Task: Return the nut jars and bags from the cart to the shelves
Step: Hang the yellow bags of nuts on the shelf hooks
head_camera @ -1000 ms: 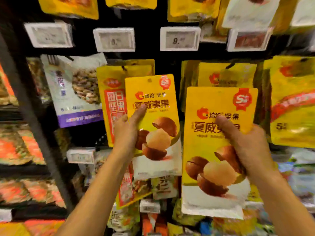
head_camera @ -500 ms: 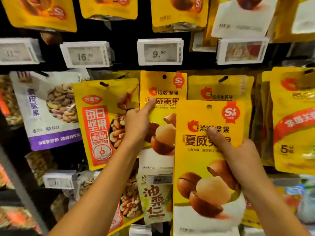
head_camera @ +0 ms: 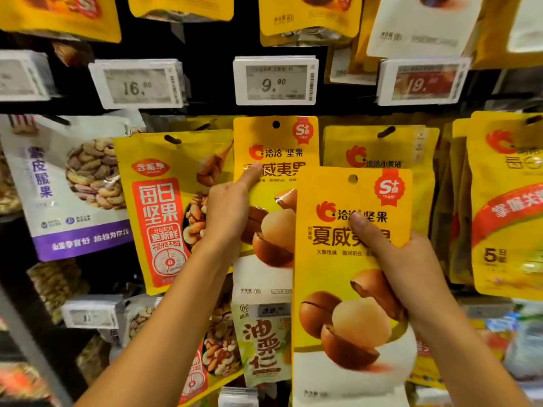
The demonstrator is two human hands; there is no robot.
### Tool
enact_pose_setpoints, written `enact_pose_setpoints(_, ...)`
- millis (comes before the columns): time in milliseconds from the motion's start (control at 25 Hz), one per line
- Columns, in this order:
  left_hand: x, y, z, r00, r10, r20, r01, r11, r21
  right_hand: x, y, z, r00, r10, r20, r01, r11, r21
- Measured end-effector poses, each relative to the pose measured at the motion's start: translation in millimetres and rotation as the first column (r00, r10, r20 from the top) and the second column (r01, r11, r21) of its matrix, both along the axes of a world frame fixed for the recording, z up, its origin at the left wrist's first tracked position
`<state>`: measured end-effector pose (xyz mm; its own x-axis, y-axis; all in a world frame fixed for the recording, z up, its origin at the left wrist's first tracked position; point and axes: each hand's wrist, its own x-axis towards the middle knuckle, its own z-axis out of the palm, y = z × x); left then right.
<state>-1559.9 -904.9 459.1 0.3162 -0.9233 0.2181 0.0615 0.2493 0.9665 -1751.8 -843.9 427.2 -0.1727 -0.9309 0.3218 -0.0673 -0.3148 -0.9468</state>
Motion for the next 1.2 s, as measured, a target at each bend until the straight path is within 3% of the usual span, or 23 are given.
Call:
enact_pose_setpoints(280,2,-24,-10,0.998,-0.004,0.064,0.003,1.0,0.012,4,-7,-2,0.998,0.043,0.045,-0.041,0.999,-0.034)
enact_pose_setpoints(480,2,-38,-15,0.966,-0.041,0.254,0.04,0.999,0.007,14,-20,9,0.995,0.103,0.016,-0.102,0.993,-0.063)
enact_pose_setpoints(560,11,-24,-20,0.898,0.153,0.414,-0.113,0.987,-0.118,20,-27,14,0.995,0.099,-0.008,-0.099,0.992,-0.083)
enact_pose_setpoints(600,14,-12,-21,0.883,0.263,0.388,-0.199,0.96,-0.198,24,-30,17,0.997,0.078,-0.02,-0.079,0.993,-0.091)
enact_pose_setpoints(640,14,-1,-21,0.925,0.256,0.279,-0.191,0.951,-0.242,29,-35,20,0.998,0.052,-0.041,-0.056,0.993,-0.103)
enact_pose_setpoints(720,5,17,-11,0.996,0.006,0.093,0.017,0.97,-0.244,42,-47,28,0.994,0.022,-0.109,-0.038,0.989,-0.141)
enact_pose_setpoints(760,0,20,-8,0.992,-0.042,0.116,0.072,0.961,-0.268,48,-52,32,0.99,0.027,-0.139,-0.048,0.987,-0.154)
enact_pose_setpoints(840,-7,16,1,0.978,0.078,0.195,-0.008,0.941,-0.337,59,-64,40,0.986,0.061,-0.158,-0.086,0.984,-0.157)
enact_pose_setpoints(1000,-6,-5,11,0.964,0.225,0.142,-0.168,0.928,-0.333,68,-87,48,0.99,0.052,-0.131,-0.065,0.993,-0.099)
enact_pose_setpoints(1200,0,-24,13,0.971,0.201,0.128,-0.16,0.948,-0.273,71,-109,49,0.982,0.031,-0.188,-0.041,0.998,-0.052)
